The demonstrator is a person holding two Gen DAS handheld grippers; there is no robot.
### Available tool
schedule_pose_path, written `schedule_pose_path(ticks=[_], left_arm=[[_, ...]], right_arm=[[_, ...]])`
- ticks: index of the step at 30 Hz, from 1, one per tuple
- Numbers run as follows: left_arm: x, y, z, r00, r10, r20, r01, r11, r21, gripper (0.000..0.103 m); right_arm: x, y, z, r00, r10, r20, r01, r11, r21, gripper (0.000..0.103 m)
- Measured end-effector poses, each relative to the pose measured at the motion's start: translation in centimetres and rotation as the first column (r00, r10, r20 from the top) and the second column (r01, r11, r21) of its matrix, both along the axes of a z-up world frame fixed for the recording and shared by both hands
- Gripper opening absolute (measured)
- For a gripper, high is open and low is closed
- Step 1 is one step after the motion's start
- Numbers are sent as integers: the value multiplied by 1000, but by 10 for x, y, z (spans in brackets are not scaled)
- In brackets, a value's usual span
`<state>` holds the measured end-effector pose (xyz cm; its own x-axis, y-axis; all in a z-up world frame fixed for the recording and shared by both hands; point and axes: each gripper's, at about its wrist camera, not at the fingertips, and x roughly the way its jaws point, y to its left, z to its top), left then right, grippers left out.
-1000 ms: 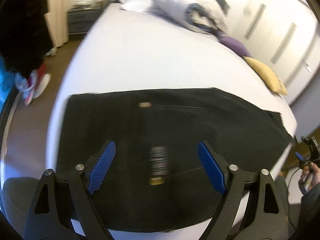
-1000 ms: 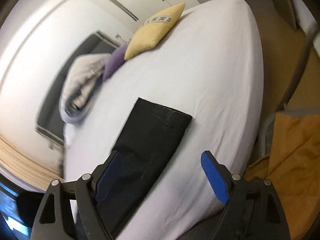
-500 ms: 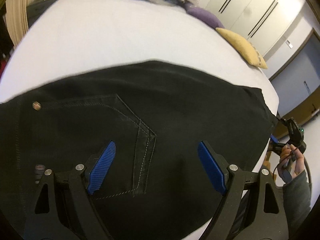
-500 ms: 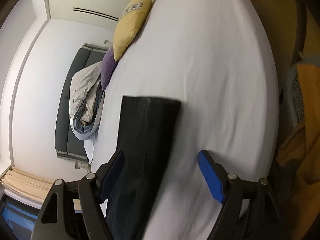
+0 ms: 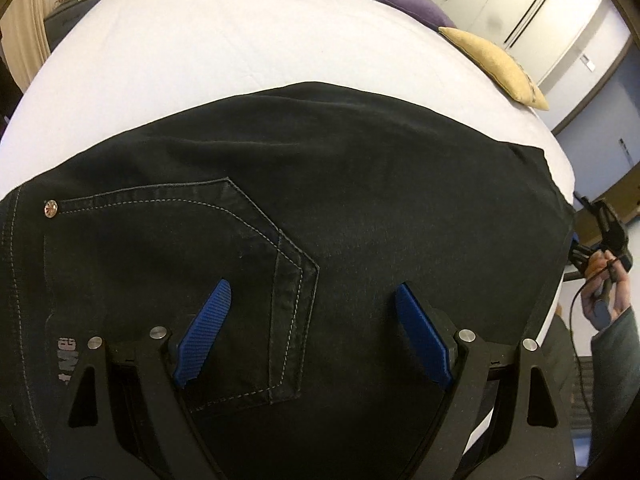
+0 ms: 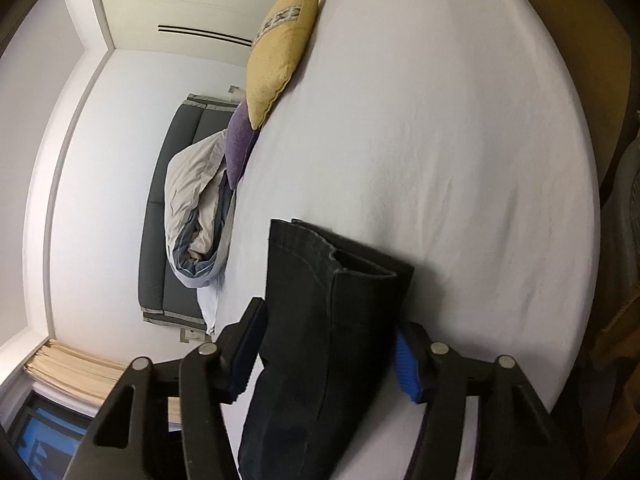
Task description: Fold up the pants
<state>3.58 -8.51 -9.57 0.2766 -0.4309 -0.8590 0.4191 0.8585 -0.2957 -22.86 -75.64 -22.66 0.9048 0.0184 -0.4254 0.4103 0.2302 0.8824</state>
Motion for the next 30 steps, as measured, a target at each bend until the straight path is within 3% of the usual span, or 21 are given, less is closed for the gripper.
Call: schedule_pose_path(ticks=[2,4,5,6,7,12,17,19,21,23,24,26,28,29,30], left_arm=[[5,4,-1,1000,5,-13,-5,1000,-17,84],[6,4,-1,1000,1,-15,-1,1000,-20,84],[6,3,0,1000,-2,-13,1,1000,-17,84],[6,4,-1,1000,-5,-9,5,1000,-13,84],[5,3,-1,1000,-7,-6,7,1000,-10,84],[4,5,-1,1000,-7,-7,7,1000,-26,84],[1,10,-2,1000,-9,-6,9,999,-36,84],[1,14,-3,1000,-6,-6,5,999,-43,84],[1,17,-3,1000,-1,-8,1,999,-54,84],[1,20,-4,1000,5,-8,-5,998,-66,84],[1,21,-4,1000,7,-7,-7,998,-69,84],[2,23,-3,1000,12,-7,-12,997,-82,84],[2,28,-4,1000,13,-5,-14,995,-99,84],[1,29,-3,1000,14,-3,-15,994,-107,84],[0,31,-2,1000,13,0,-13,993,-114,84]], right_arm=[[6,-2,0,1000,4,-6,-4,1000,-6,60],[10,-2,2,999,12,-37,-14,999,-33,53],[14,-3,2,998,20,-61,-23,999,-47,39],[16,-5,0,997,27,-75,-30,999,-43,17],[18,-7,-5,996,35,-79,-37,999,-18,12],[18,1,4,995,5,-96,-11,998,-55,8],[23,14,28,989,-11,-147,-13,987,-161,7],[30,28,51,986,7,-168,-50,967,-250,7],[42,54,80,981,58,-188,-124,923,-365,7],[60,113,116,955,179,-237,-283,793,-539,7],[69,156,130,924,266,-273,-381,679,-628,7],[78,246,134,823,403,-400,-551,391,-738,7],[80,327,107,687,434,-582,-676,90,-731,7],[81,357,84,627,419,-657,-723,-3,-691,7],[82,371,65,593,416,-689,-753,-16,-658,7]])
